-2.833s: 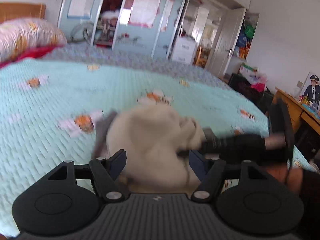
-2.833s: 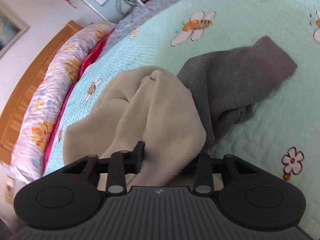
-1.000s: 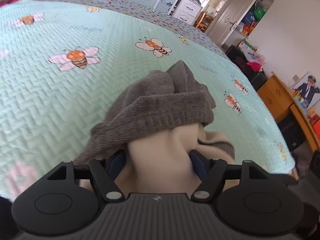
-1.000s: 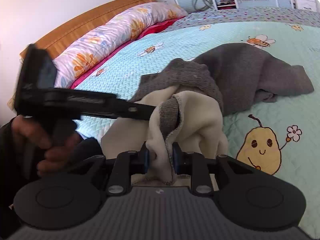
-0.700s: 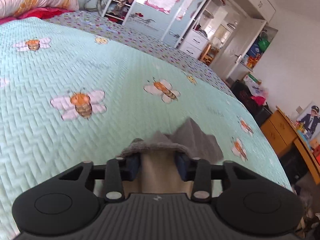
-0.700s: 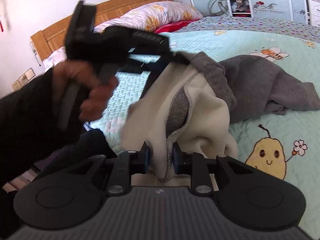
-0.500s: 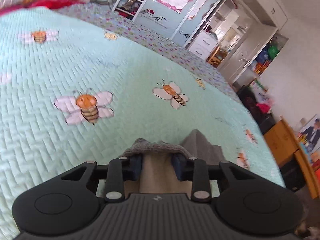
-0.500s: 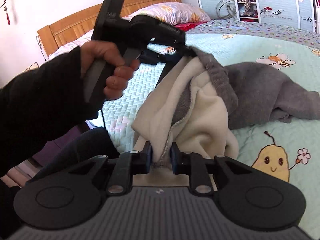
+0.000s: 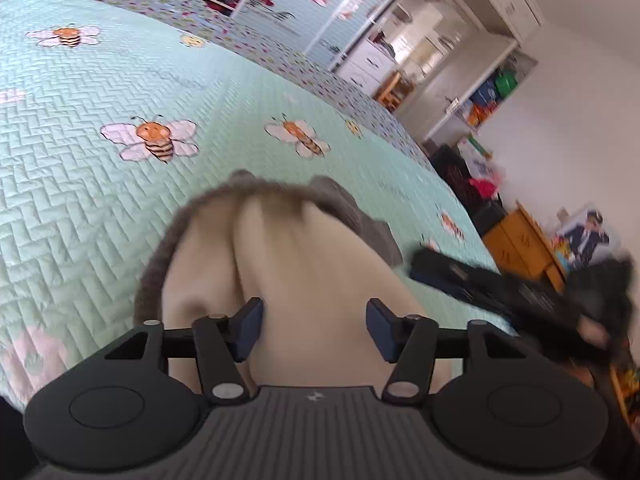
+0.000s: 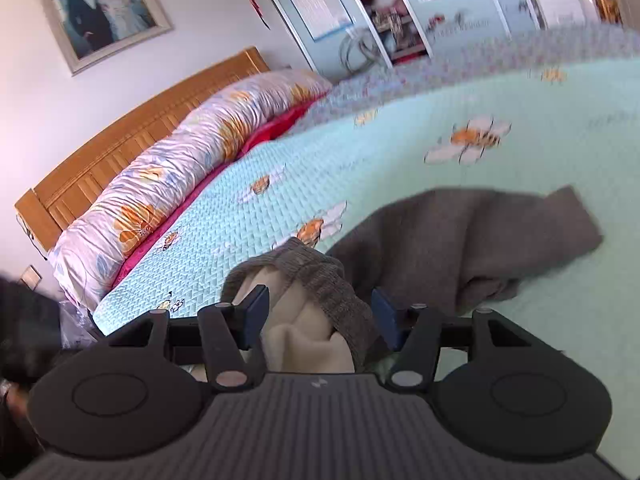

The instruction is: Fold clothes

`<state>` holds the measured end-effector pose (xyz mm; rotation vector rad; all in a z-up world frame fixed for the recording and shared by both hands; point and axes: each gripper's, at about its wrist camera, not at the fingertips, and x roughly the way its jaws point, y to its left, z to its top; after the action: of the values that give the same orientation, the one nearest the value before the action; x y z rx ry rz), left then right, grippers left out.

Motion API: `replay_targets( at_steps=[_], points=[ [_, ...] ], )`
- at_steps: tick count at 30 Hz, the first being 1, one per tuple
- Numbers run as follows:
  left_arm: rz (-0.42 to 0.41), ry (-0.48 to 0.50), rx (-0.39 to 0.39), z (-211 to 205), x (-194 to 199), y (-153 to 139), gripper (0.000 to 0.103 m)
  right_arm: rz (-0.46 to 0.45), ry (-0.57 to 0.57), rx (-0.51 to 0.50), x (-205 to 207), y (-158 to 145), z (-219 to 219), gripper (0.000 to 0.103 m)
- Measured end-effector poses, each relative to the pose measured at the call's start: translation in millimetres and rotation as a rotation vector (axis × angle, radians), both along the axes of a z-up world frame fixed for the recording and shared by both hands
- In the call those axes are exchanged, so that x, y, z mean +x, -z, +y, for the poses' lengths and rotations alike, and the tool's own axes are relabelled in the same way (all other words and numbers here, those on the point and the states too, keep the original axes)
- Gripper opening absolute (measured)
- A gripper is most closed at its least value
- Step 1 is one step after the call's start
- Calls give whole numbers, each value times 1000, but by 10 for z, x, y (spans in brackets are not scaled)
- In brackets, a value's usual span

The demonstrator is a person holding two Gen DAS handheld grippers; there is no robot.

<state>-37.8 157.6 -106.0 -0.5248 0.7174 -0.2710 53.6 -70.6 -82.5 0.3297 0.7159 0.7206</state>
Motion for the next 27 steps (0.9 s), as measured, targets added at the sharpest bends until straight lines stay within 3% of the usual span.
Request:
replay_targets(
  at_steps=[4, 5, 8, 11, 14, 19, 23, 27],
  points=[
    [48, -3, 28, -61, 7, 120, 63, 104, -11, -30, 272, 352, 314, 58],
    [60, -8, 33, -69, 8, 155, 63, 95, 3, -29, 231, 358, 315, 42],
    [73, -13, 48, -99, 8, 225, 63, 64, 45, -30, 110, 366, 312, 17],
    [64, -30, 52, -85, 43, 224, 60, -32, 128, -66, 120, 89, 149, 9],
    [49, -59, 49, -35, 103, 186, 54, -120, 182, -9, 162, -335, -82, 8],
    [18, -81, 67, -15, 161, 49, 51, -250, 181, 31, 39, -792, -139, 8],
    [-33, 16, 6, -139, 42, -89, 51, -139, 208, -40, 104, -427, -133, 8],
    [-62, 170, 43, -520, -2, -99, 54, -82, 179, -9, -42, -219, -131, 8]
  ],
)
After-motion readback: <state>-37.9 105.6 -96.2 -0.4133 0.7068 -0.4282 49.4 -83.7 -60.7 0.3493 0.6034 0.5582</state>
